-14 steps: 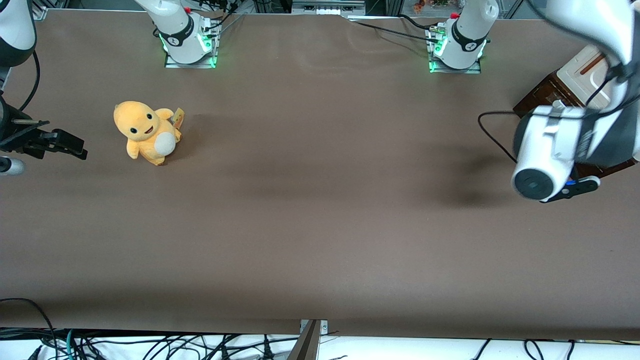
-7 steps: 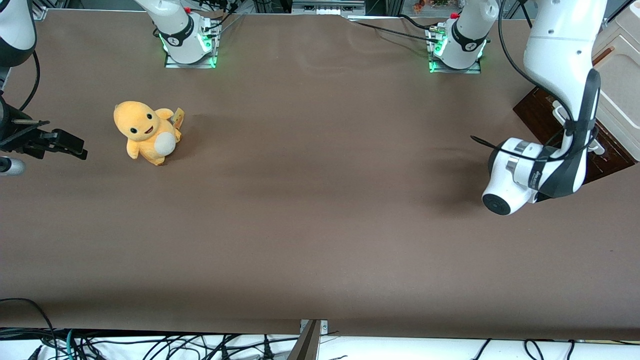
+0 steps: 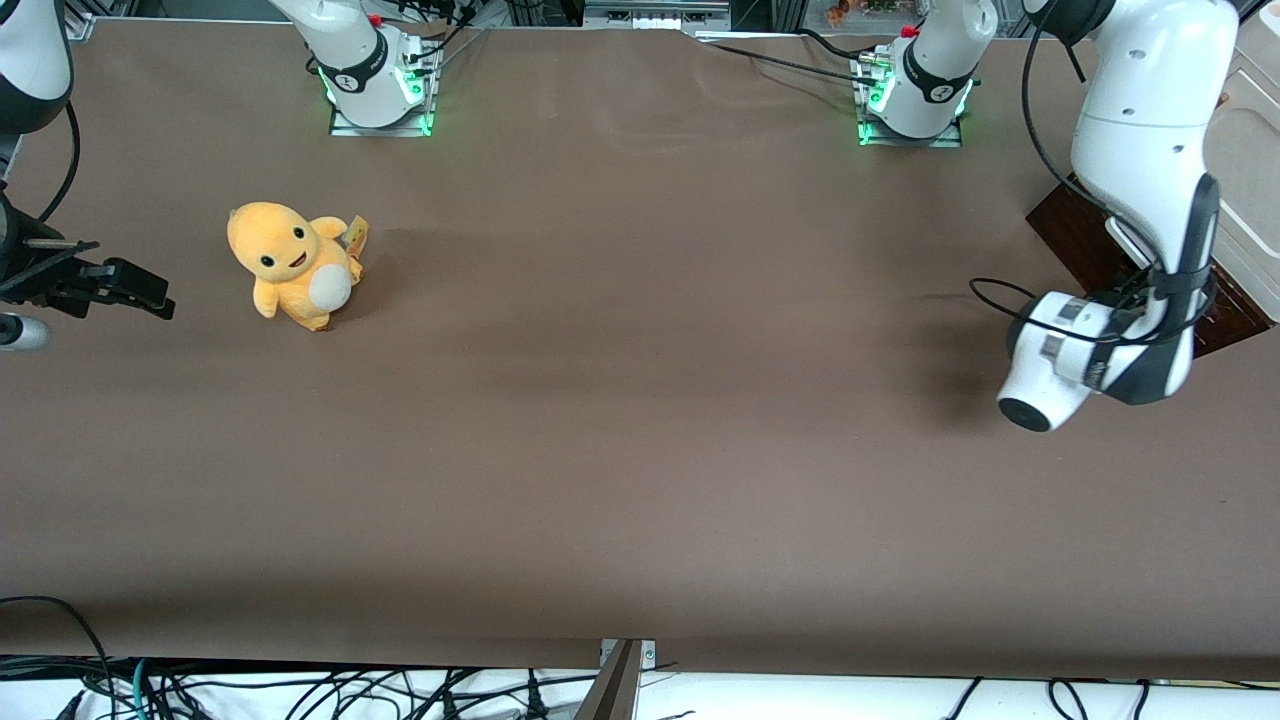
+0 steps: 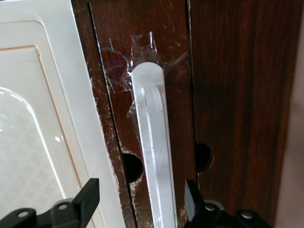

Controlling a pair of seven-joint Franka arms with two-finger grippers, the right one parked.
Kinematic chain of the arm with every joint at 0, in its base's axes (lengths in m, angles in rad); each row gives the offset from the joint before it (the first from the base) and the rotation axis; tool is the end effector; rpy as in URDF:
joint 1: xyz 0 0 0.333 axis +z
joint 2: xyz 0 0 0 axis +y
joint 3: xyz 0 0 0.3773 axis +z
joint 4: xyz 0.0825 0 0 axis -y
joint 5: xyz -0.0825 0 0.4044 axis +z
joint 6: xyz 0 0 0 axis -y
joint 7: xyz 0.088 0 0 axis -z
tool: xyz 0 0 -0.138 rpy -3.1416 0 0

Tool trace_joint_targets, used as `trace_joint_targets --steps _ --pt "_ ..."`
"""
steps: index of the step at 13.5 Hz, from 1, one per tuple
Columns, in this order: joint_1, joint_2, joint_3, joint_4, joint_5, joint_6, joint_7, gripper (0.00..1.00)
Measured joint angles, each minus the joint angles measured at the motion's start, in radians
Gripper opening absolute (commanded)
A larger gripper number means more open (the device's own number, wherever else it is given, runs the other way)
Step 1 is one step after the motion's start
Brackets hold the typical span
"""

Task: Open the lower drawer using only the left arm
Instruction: 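Close the left gripper around the white drawer handle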

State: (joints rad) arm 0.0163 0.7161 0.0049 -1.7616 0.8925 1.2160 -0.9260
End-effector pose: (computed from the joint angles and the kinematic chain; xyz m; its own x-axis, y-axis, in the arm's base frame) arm 0.5637 0.1363 0.2071 0.7208 0.6791 -0.1390 -0.0408 -0.1586 -0.9865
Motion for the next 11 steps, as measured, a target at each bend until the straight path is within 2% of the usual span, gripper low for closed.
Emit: trace_joint_targets --steps 3,4,11 --pt "-0.016 0.014 -0.006 -0.069 0.04 -0.001 -0.079 0.56" --pt "-0.018 0.016 -0.006 -0.079 0.042 -0.001 -0.098 0.53" --pt "-0.011 0.018 -0.002 -0.089 0.07 -0.001 -0.128 0.51"
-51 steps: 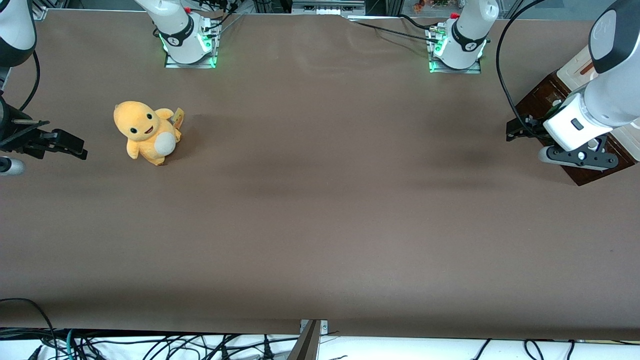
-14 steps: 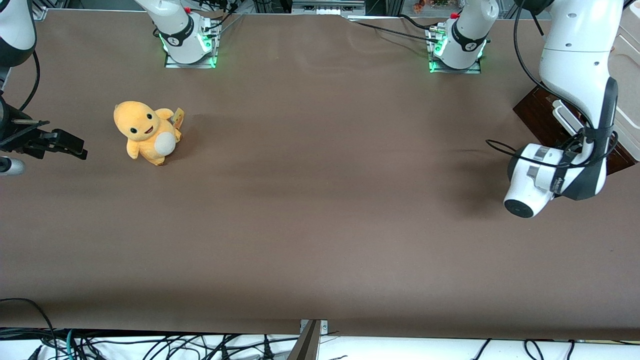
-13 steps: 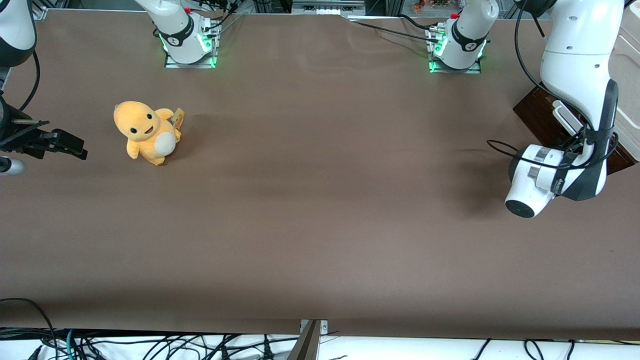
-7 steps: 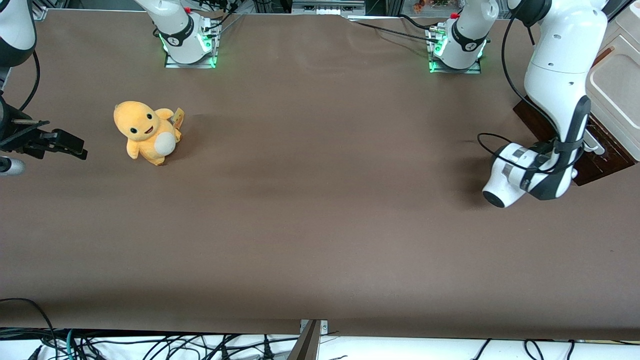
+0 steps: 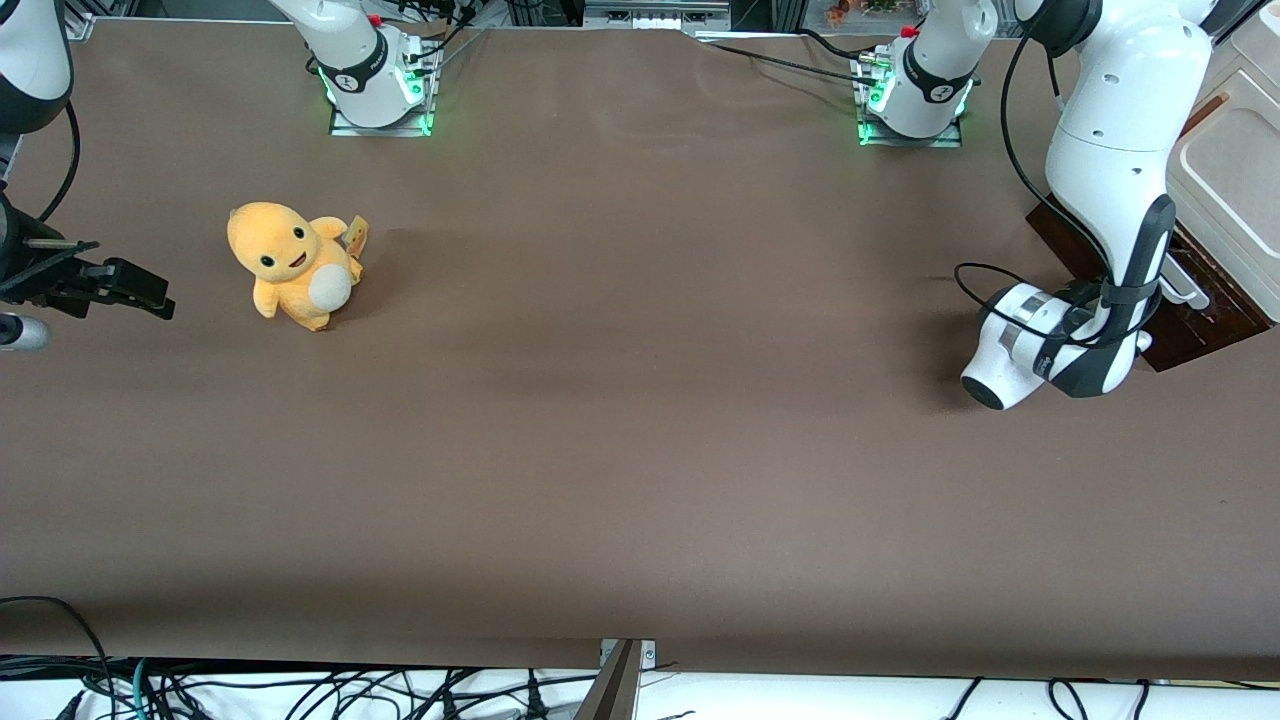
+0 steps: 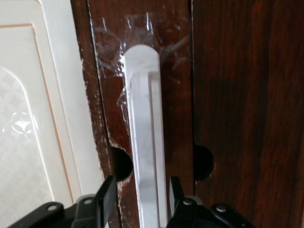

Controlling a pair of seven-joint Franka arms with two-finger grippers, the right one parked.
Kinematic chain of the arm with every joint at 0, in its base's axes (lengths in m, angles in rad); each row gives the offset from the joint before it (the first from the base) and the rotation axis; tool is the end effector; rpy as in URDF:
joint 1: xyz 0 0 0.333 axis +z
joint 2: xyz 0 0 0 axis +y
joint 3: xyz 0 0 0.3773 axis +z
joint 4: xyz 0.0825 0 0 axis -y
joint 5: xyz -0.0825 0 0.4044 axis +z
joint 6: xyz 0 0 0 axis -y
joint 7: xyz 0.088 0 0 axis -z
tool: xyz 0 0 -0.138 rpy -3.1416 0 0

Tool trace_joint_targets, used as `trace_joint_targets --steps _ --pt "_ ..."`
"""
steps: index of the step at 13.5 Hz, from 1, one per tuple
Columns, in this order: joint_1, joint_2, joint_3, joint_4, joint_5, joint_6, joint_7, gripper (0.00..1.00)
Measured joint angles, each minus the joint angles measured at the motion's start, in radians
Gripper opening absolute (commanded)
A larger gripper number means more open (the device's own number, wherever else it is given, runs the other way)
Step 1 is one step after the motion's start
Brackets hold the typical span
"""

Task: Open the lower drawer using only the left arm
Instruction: 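Close the left gripper around the white drawer handle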

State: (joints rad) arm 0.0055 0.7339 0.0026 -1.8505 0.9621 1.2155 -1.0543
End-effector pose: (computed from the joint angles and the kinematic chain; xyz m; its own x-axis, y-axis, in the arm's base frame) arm 0.5374 0.1355 0.1809 0.7622 0.6439 -0.0666 -0.0593 -0.0329 -0.9977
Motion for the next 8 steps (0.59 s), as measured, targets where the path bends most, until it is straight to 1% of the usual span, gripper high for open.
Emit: trace_joint_targets --steps 2,4,7,8 --pt "0.008 0.0 0.0 0.0 0.001 0.003 0.0 0.44" --pt "0.017 0.003 0.0 -0.001 0.001 0.006 0.0 0.28" --pt "0.019 0.007 -0.001 -0.001 0.001 0.009 -0.001 0.1" --pt "0.019 0.008 -0.003 -0.002 0.001 0.01 -0.001 0.06"
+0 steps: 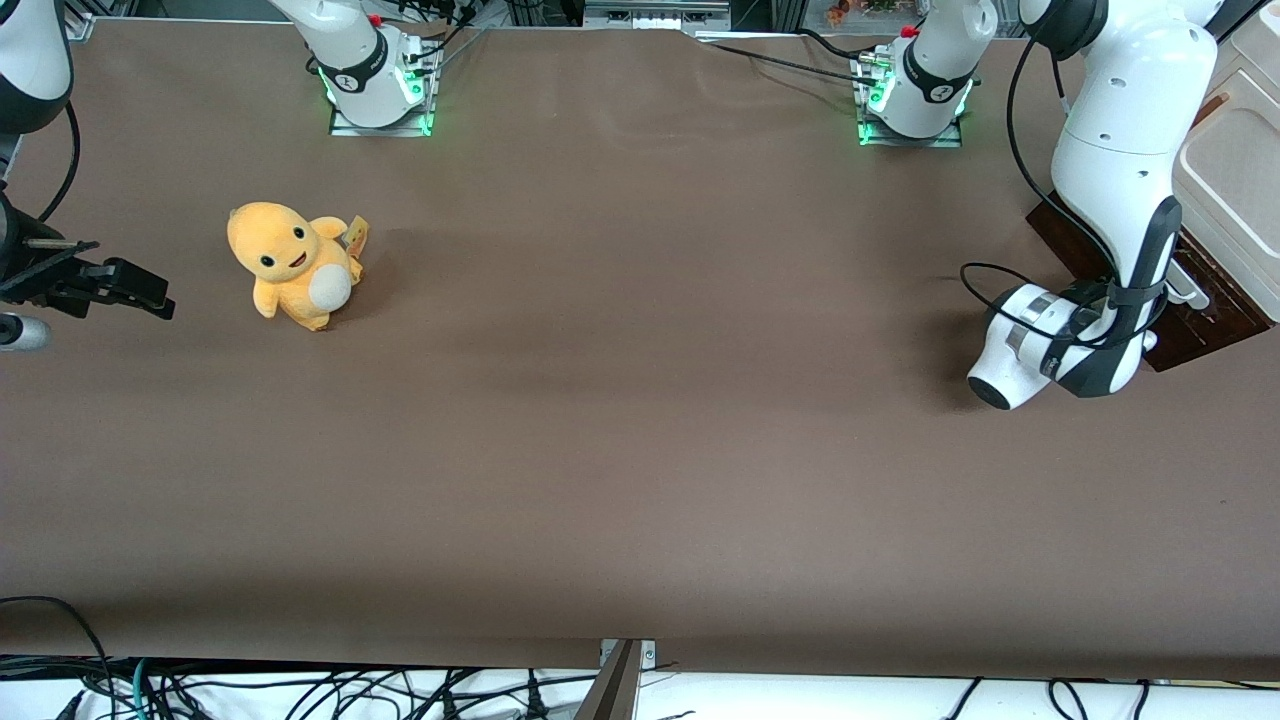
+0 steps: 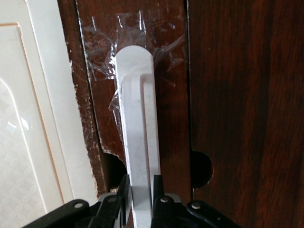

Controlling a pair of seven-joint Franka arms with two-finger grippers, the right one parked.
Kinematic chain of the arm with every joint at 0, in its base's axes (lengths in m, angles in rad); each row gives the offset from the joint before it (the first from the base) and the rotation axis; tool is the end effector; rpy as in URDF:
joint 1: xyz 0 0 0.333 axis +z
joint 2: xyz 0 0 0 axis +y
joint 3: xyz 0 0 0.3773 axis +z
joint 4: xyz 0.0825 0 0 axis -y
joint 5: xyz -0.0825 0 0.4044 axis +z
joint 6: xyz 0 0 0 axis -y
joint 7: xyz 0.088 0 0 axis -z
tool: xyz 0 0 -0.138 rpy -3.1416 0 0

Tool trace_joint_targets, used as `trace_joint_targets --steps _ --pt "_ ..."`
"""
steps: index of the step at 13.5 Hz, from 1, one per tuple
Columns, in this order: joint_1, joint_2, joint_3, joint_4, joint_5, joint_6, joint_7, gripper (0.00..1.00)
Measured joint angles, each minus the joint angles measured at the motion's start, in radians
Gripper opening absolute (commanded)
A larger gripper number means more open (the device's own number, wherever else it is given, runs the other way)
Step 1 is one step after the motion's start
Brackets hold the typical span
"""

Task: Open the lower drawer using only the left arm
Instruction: 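Close the left gripper around the white drawer handle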

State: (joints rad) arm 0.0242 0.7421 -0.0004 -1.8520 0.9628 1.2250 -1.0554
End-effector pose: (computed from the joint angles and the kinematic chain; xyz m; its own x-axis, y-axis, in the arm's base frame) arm 0.5343 0.1438 0.1747 0.7543 0.6523 -0.0740 -0.0622 -0.0413 -0.9972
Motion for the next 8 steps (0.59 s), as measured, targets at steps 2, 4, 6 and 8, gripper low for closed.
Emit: trace_joint_targets --steps 2,4,6,8 --pt "-0.001 0.0 -0.001 0.0 0.0 0.0 -0.024 0.04" --pt "-0.001 0.0 -0.001 0.0 0.0 0.001 -0.027 0.04" --pt "-0.001 0.0 -0.001 0.0 0.0 0.002 -0.028 0.04" --pt "-0.004 0.0 -0.001 0.0 0.0 0.003 -0.029 0.04"
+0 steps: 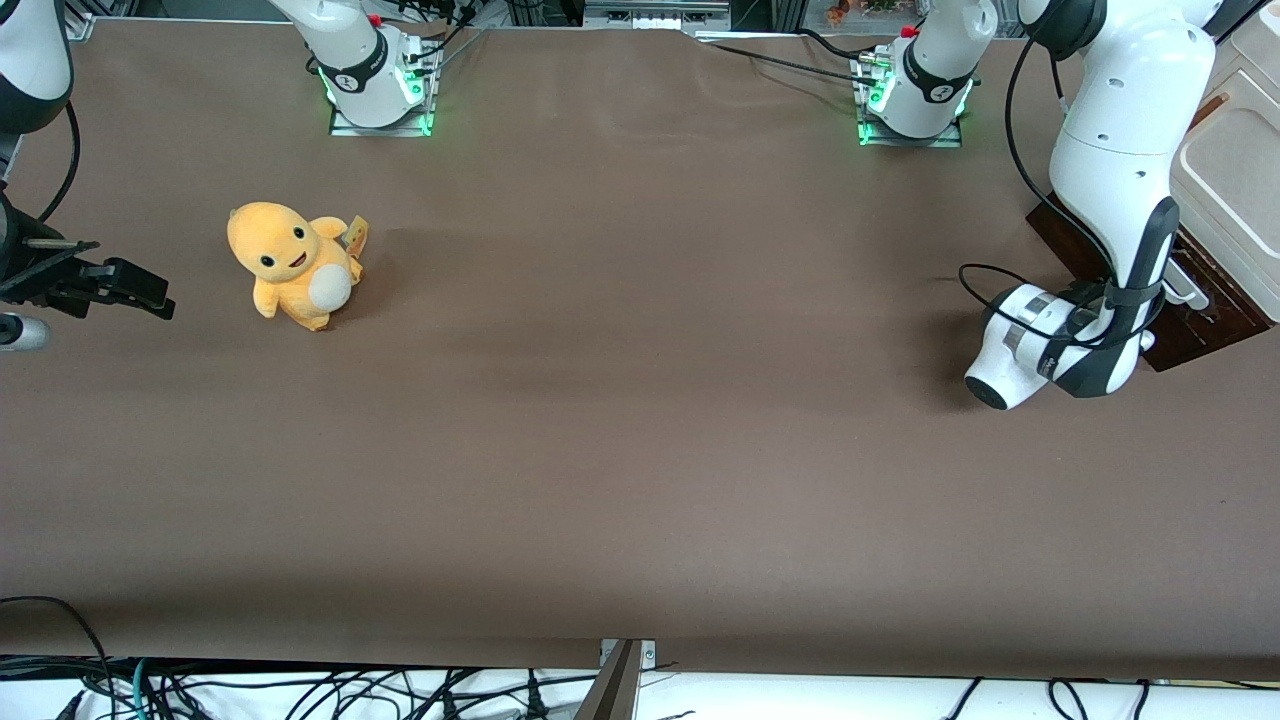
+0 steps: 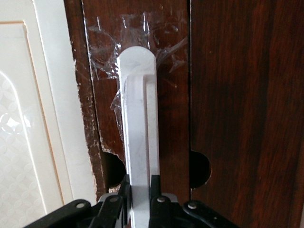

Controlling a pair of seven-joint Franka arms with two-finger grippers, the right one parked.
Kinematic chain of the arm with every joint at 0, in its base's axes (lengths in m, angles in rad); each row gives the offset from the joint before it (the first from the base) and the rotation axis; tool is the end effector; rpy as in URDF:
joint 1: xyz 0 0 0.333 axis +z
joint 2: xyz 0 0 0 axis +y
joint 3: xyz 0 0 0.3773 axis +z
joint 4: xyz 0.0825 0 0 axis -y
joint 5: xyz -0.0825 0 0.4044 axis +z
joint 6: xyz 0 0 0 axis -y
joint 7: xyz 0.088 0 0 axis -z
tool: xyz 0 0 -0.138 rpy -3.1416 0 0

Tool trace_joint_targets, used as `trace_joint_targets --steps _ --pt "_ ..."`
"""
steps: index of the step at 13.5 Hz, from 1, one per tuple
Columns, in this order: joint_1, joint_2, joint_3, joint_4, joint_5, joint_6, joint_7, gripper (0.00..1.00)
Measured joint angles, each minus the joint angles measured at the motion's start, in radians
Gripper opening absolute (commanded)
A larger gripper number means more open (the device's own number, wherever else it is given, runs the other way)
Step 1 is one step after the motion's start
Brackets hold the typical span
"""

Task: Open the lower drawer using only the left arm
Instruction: 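Close the left gripper around the white drawer handle, then pull the gripped handle away from the cabinet, sliding the drawer out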

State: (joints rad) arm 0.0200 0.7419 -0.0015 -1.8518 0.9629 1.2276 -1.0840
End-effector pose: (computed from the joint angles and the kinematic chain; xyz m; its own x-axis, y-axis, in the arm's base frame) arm 0.5354 0.1410 0.1745 0.7599 0.6484 -0.0456 -0.0388 -0.0248 -0.9989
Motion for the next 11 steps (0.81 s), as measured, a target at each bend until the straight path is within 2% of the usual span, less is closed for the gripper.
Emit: trace_joint_targets --steps 11 --pt "-0.068 0.0 -0.033 0.042 -0.024 -0.029 0.013 0.04"
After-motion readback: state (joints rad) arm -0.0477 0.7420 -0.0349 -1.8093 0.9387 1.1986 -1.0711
